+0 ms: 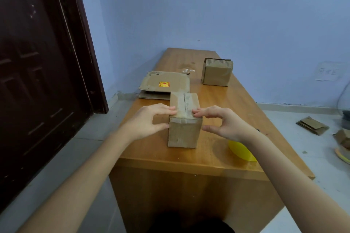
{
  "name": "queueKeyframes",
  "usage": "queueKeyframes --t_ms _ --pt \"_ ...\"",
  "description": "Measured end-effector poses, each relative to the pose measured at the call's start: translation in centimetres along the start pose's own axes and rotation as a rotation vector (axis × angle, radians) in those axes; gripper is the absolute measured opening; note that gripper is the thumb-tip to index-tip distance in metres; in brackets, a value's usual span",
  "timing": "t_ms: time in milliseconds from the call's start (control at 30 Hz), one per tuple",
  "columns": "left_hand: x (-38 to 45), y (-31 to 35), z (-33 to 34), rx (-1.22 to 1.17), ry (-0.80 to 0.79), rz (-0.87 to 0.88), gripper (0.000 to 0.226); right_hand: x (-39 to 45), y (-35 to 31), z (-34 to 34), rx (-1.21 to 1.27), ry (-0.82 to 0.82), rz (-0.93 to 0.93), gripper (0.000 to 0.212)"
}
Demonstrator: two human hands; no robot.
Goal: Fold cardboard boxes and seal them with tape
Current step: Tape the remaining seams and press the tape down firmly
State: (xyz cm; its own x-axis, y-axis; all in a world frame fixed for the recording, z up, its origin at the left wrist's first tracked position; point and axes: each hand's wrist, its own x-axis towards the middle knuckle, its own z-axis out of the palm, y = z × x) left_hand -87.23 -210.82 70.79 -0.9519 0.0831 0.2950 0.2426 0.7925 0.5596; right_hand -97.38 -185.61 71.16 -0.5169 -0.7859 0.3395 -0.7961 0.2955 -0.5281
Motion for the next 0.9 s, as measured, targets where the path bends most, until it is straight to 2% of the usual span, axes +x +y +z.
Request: queueKeyframes --t_ms 367,900 --pt "0.2 0.1 0.9 -0.046 0.154 -0.002 0.042 0.1 0.6 2.0 0.024 0.233 -0.073 0.034" --pt "0.4 0.2 0.9 -0.045 0.138 -0.007 0.029 0.8 0.2 1.4 0.041 0.197 -0.011 0.023"
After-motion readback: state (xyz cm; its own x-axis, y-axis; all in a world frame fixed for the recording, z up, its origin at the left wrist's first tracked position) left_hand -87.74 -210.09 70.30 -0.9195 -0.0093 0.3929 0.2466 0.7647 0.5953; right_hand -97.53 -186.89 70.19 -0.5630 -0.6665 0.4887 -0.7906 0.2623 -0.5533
